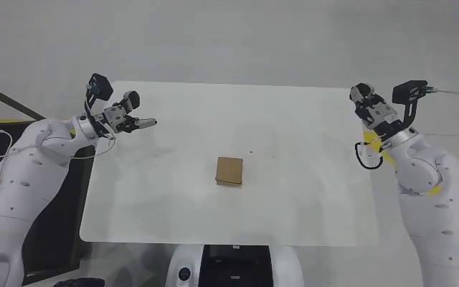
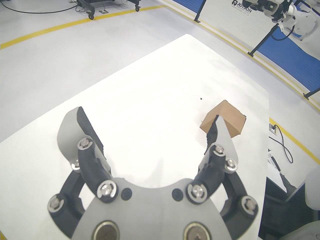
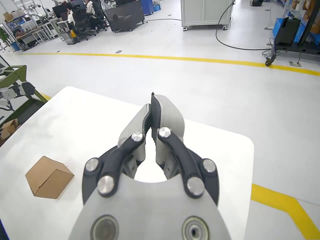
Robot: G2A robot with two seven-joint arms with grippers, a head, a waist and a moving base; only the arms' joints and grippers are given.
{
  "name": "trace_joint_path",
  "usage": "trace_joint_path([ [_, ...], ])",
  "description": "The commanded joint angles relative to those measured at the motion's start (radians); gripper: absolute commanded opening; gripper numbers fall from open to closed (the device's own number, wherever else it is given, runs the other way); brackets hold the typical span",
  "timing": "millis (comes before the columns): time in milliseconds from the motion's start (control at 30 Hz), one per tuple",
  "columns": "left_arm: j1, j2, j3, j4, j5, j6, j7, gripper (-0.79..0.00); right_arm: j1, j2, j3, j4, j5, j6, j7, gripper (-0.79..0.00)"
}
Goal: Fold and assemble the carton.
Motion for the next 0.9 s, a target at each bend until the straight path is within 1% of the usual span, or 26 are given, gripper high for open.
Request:
trace_joint_path([
  [0,-0.015,-0.005,0.001,0.01,0.002,0.001,0.002,0.0,-0.004,-0.001,-0.003,0.001,-0.003,-0.003,-0.006,-0.563],
  [33,-0.022,-0.007,0.001,0.016,0.004,0.001,0.005,0.0,-0.006,-0.001,-0.006,0.001,-0.006,-0.007,-0.008,-0.551],
  [100,-0.036,-0.013,0.004,0.027,0.01,0.003,0.007,0.0,-0.007,-0.001,-0.011,0.001,-0.01,-0.01,-0.013,-0.502],
  [133,-0.043,-0.016,0.007,0.032,0.011,0.001,0.009,0.0,-0.008,-0.002,-0.012,0.0,-0.012,-0.009,-0.015,-0.465],
  [167,-0.05,-0.019,0.01,0.038,0.014,0.002,0.009,0.0,-0.009,-0.002,-0.014,-0.001,-0.014,-0.011,-0.018,-0.394],
  [200,-0.057,-0.022,0.013,0.043,0.017,0.004,0.011,0.0,-0.009,-0.003,-0.016,-0.001,-0.014,-0.012,-0.022,-0.139],
  [233,-0.063,-0.026,0.016,0.047,0.019,0.005,0.012,0.0,-0.009,-0.003,-0.016,0.0,-0.015,-0.012,-0.024,-0.034],
  [267,-0.07,-0.029,0.019,0.052,0.021,0.006,0.012,0.0,-0.009,-0.003,-0.017,0.0,-0.015,-0.011,-0.027,0.0],
  [400,-0.086,-0.039,0.028,0.064,0.029,0.006,0.02,0.0,-0.009,-0.003,-0.017,0.0,-0.015,-0.011,-0.027,0.0],
  [433,-0.084,-0.038,0.027,0.063,0.028,0.007,0.019,-0.001,-0.009,-0.003,-0.017,0.0,-0.015,-0.011,-0.027,-0.146],
  [500,-0.086,-0.039,0.028,0.065,0.029,0.006,0.02,-0.001,-0.009,-0.003,-0.017,0.0,-0.015,-0.011,-0.027,-0.068],
  [600,-0.086,-0.039,0.028,0.064,0.029,0.006,0.02,-0.001,-0.009,-0.003,-0.017,0.0,-0.015,-0.011,-0.027,-0.014],
  [667,-0.086,-0.039,0.028,0.064,0.029,0.006,0.02,-0.001,-0.009,-0.003,-0.017,0.0,-0.015,-0.011,-0.027,-0.001],
  [867,-0.086,-0.039,0.028,0.064,0.029,0.006,0.02,-0.001,-0.009,-0.003,-0.017,0.0,-0.015,-0.011,-0.027,0.0],
])
